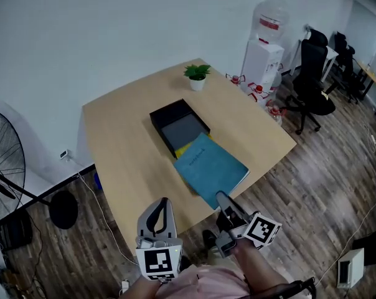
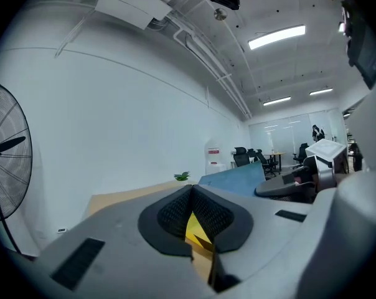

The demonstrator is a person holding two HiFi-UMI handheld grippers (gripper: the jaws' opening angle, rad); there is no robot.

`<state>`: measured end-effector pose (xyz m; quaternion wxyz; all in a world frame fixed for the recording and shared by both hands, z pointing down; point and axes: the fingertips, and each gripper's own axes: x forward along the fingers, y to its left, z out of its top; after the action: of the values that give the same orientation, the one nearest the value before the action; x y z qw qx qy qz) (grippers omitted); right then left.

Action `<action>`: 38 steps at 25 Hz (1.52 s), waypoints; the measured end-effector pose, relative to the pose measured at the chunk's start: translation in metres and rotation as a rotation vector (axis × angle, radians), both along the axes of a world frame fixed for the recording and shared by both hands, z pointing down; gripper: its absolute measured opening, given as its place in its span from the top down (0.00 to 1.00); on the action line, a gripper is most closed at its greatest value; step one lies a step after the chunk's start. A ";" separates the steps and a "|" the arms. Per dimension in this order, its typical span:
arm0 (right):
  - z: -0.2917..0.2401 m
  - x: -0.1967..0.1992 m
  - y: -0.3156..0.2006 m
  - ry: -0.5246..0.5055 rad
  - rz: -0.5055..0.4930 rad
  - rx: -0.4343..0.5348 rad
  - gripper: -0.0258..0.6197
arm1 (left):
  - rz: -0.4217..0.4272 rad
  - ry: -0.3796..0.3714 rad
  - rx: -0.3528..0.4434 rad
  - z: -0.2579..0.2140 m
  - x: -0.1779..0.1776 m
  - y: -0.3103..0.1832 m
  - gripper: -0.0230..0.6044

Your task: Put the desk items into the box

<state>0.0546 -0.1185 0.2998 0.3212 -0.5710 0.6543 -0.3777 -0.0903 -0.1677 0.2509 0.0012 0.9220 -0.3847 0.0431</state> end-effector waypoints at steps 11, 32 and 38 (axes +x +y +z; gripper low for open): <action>0.025 0.069 -0.015 -0.052 0.047 -0.036 0.88 | 0.001 -0.056 -0.032 0.013 0.060 -0.013 0.95; 0.137 0.079 -0.033 -0.382 0.088 -0.183 0.87 | -0.061 -0.242 -0.188 0.091 0.072 -0.020 0.95; 0.157 0.073 -0.041 -0.436 0.082 -0.210 0.87 | -0.083 -0.245 -0.221 0.102 0.071 -0.023 0.95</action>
<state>0.1275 -0.1598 0.4567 0.4088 -0.5323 0.5032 -0.5444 -0.0193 -0.1906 0.3526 0.0573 0.8876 -0.4125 0.1969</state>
